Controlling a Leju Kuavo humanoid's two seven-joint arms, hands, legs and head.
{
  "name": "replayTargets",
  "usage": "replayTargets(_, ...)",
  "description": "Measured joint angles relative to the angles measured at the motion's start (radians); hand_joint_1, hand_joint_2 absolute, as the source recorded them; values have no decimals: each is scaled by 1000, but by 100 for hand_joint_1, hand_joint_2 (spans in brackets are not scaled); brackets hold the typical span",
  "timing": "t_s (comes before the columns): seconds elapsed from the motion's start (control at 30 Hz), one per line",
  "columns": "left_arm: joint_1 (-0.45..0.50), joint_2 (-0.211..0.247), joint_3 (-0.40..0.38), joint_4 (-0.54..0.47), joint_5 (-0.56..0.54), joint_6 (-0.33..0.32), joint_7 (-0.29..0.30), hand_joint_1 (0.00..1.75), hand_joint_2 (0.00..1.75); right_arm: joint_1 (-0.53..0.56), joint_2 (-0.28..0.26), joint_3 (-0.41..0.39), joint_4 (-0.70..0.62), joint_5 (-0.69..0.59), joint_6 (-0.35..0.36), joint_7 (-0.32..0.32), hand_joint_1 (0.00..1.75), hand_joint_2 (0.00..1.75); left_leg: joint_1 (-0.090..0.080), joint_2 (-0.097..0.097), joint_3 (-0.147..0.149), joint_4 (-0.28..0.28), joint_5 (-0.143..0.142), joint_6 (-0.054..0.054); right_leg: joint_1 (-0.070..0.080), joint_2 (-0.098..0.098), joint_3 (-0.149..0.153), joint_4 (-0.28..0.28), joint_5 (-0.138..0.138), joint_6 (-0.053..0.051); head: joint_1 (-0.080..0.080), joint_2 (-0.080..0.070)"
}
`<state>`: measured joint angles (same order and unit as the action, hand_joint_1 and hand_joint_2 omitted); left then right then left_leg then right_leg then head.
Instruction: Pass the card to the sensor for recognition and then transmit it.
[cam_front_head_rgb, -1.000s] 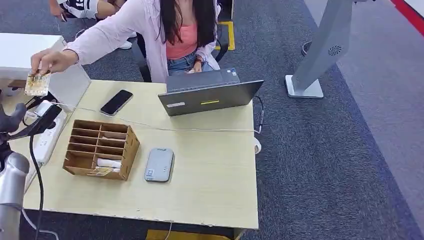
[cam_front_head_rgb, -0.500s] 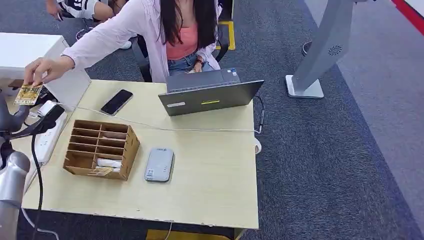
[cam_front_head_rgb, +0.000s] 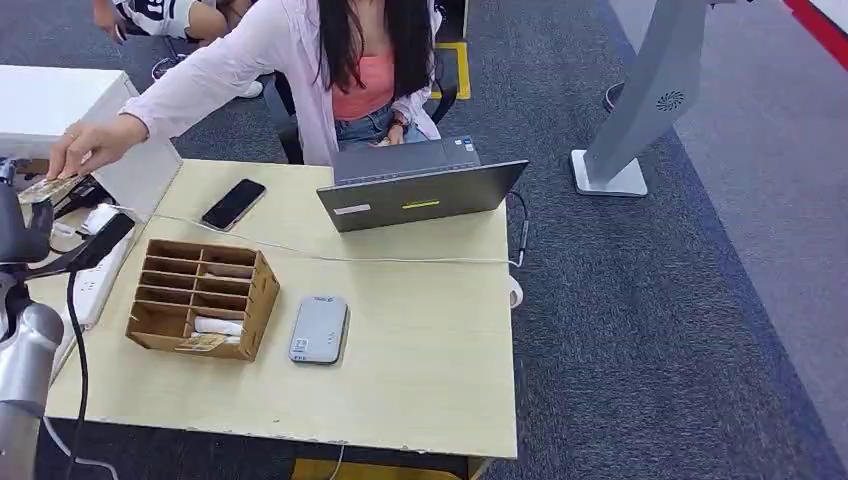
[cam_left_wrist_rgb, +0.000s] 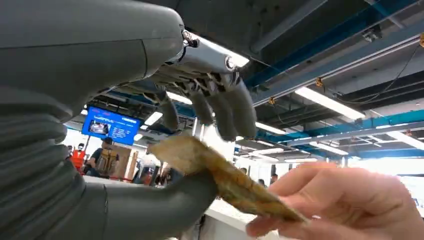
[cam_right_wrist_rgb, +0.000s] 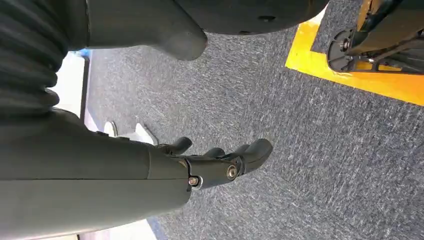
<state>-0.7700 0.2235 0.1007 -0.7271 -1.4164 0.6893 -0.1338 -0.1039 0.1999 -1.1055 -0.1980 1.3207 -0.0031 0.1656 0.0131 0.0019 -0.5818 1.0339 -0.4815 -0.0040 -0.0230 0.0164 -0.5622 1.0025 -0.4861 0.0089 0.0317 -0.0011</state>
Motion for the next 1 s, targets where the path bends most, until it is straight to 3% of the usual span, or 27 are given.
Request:
replayTargets(0.37, 23, -21, -10, -11, 13, 1, -41, 175, 175, 0, 0, 0, 0, -6, -1, -13, 0, 175, 0, 0, 0, 0, 0, 0, 0, 0, 0, 0, 0, 0, 0, 0)
replayTargets(0.53, 46, -54, -36, -19, 38, 1, -65, 175, 175, 0, 0, 0, 0, -17, -5, -14, 0, 175, 0, -1, 0, 0, 0, 0, 0, 0, 0, 0, 0, 0, 0, 0)
replayTargets(0.77, 100, -157, -185, -82, 31, -37, -20, 175, 175, 0, 0, -1, 0, -33, -17, -19, 0, 175, -1, -2, -1, 1, 0, 0, -1, -2, 0, -1, 0, 0, 0, 0)
replayTargets(1.0, 149, -219, -351, -160, 47, -92, 12, 175, 175, 0, 0, -2, 0, -37, -17, -25, 0, 175, -2, -1, -1, 1, -1, 1, -1, -1, 0, -1, 0, 0, 0, 0)
